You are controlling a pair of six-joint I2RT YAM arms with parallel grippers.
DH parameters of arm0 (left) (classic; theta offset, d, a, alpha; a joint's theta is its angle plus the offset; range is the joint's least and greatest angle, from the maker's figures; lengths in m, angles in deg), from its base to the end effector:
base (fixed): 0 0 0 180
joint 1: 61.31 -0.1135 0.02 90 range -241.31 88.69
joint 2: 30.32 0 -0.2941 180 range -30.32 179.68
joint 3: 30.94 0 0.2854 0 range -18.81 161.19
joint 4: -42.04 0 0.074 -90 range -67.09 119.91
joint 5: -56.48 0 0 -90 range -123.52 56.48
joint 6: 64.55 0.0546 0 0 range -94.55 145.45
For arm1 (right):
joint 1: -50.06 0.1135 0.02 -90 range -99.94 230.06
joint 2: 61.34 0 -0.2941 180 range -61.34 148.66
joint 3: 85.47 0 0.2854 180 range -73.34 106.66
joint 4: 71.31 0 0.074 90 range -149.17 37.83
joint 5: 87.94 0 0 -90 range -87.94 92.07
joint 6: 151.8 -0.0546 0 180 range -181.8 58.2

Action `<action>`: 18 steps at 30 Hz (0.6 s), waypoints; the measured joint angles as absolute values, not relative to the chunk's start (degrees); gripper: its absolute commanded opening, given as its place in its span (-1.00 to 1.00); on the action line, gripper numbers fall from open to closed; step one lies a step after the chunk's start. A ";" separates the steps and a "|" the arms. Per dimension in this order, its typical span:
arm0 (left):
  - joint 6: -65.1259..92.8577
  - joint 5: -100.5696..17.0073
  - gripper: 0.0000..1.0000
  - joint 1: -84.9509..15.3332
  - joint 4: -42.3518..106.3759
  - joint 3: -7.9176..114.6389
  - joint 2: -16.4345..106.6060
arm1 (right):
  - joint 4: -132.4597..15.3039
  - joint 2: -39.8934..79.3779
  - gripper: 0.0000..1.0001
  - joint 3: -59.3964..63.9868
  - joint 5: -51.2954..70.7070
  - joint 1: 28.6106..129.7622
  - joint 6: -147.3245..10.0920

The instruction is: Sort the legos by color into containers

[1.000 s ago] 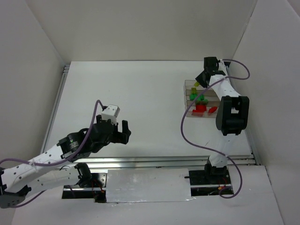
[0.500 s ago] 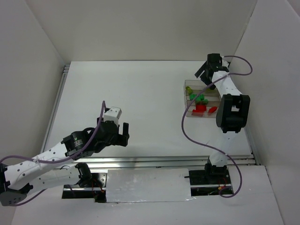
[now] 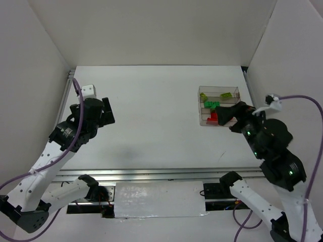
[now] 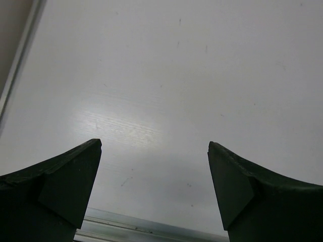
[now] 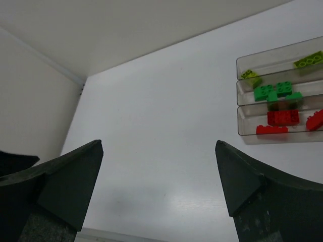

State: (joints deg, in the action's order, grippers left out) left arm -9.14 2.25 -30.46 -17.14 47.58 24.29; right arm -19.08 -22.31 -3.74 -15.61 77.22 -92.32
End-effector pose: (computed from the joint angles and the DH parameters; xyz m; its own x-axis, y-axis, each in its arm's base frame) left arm 0.1942 -0.0788 0.4006 -0.4117 -0.2906 -0.8637 -0.2762 0.9430 -0.1856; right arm 0.1193 0.0426 0.4714 -0.2125 0.4348 -0.8751 -0.0704 0.8864 0.4575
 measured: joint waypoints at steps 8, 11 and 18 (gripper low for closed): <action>-7.55 4.04 0.99 -33.71 -20.64 49.40 14.93 | -0.80 -36.45 0.99 1.97 -13.22 77.19 -90.58; -7.39 5.00 0.99 -33.71 -21.20 47.67 6.41 | 3.59 -39.58 0.99 3.85 -12.90 77.19 -89.16; -7.50 8.41 0.99 -33.89 -23.61 43.17 -6.51 | 8.83 -41.35 0.99 3.28 -13.05 77.19 -87.45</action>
